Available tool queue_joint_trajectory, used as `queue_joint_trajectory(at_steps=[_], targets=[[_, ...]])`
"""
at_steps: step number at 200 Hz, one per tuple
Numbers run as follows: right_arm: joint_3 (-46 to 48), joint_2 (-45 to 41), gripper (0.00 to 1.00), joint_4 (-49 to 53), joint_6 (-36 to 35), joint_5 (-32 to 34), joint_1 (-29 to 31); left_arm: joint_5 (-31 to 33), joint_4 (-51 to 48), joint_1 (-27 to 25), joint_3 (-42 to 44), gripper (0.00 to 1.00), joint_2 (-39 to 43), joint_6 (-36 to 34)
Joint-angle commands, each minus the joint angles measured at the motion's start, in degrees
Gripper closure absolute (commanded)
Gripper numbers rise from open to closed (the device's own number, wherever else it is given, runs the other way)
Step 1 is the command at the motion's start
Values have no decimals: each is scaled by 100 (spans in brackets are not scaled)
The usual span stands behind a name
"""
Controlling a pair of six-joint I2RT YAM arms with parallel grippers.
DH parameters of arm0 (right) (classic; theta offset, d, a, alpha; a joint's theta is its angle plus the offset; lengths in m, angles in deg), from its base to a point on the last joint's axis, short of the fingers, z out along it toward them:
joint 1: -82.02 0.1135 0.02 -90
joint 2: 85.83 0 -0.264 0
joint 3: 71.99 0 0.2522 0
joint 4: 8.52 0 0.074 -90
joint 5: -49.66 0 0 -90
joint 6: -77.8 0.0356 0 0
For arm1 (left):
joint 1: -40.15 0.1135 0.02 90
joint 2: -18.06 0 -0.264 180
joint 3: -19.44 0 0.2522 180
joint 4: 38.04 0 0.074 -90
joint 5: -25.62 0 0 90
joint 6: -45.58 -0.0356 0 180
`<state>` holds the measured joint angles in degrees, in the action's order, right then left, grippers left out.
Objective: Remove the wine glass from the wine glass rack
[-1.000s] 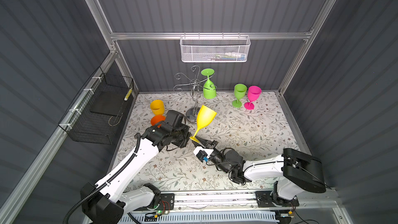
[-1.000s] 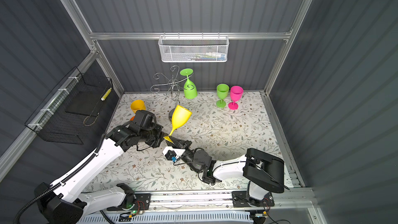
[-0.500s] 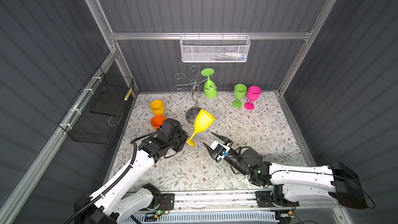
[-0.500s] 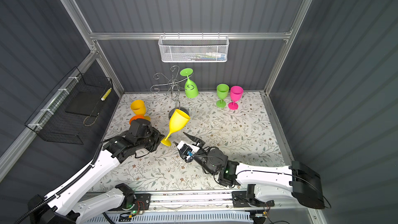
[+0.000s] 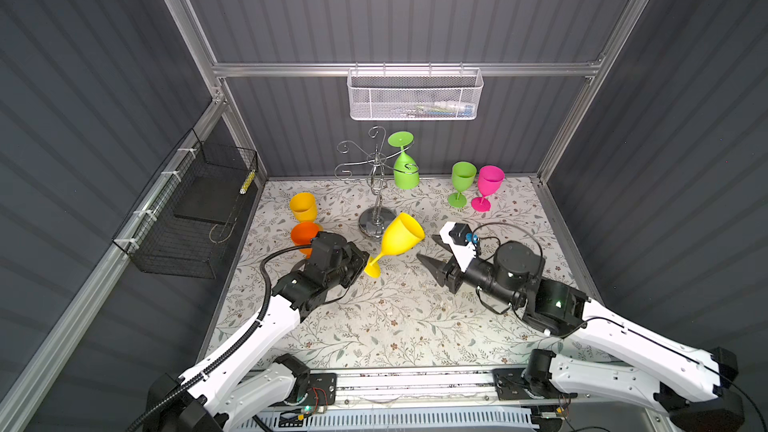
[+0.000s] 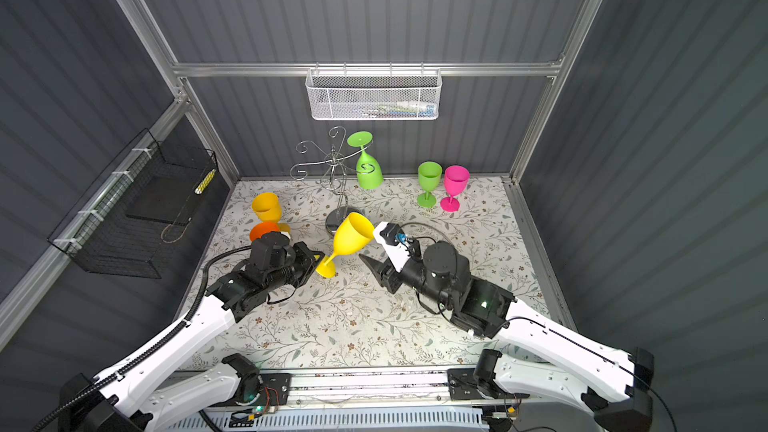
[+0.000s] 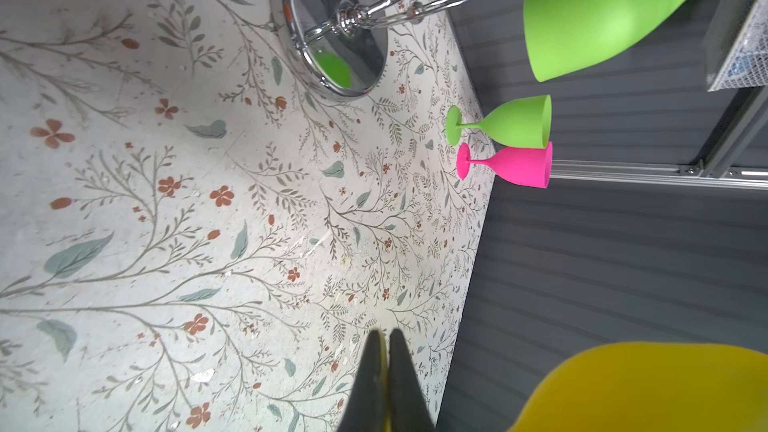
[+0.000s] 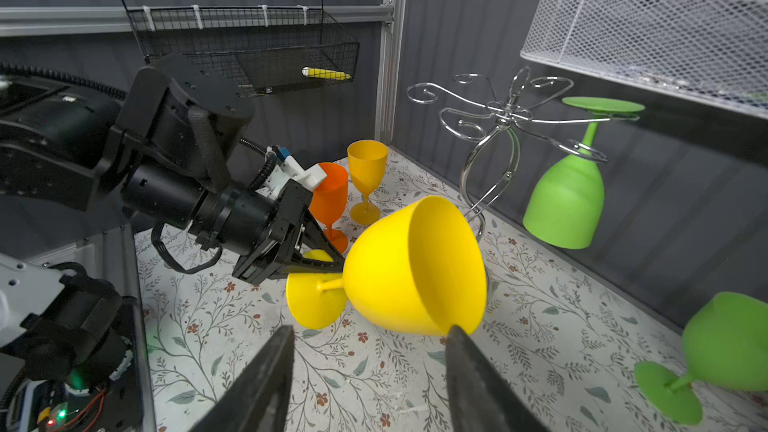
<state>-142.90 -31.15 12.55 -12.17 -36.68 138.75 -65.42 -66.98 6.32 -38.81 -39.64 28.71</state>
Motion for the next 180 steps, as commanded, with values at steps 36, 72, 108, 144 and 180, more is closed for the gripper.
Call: queue_joint_trajectory(at_steps=[36, 72, 108, 144, 180], targets=[[-1189, 804, 43, 1773, 1064, -1509, -554, -345, 706, 7, 30, 100, -180, -741], [-1557, 1253, 46, 2056, 1087, -1585, -662, -432, 900, 7, 65, 100, -156, -904], [-1707, 1431, 53, 2082, 1104, -1843, -690, -481, 968, 12, 84, 100, -95, -1060], [-1791, 1551, 64, 2121, 1157, -2114, -698, -503, 998, 7, 72, 100, -59, -1124], [-1897, 1661, 87, 2231, 1166, -2200, -698, -503, 968, -1, 54, 100, -31, -1188]])
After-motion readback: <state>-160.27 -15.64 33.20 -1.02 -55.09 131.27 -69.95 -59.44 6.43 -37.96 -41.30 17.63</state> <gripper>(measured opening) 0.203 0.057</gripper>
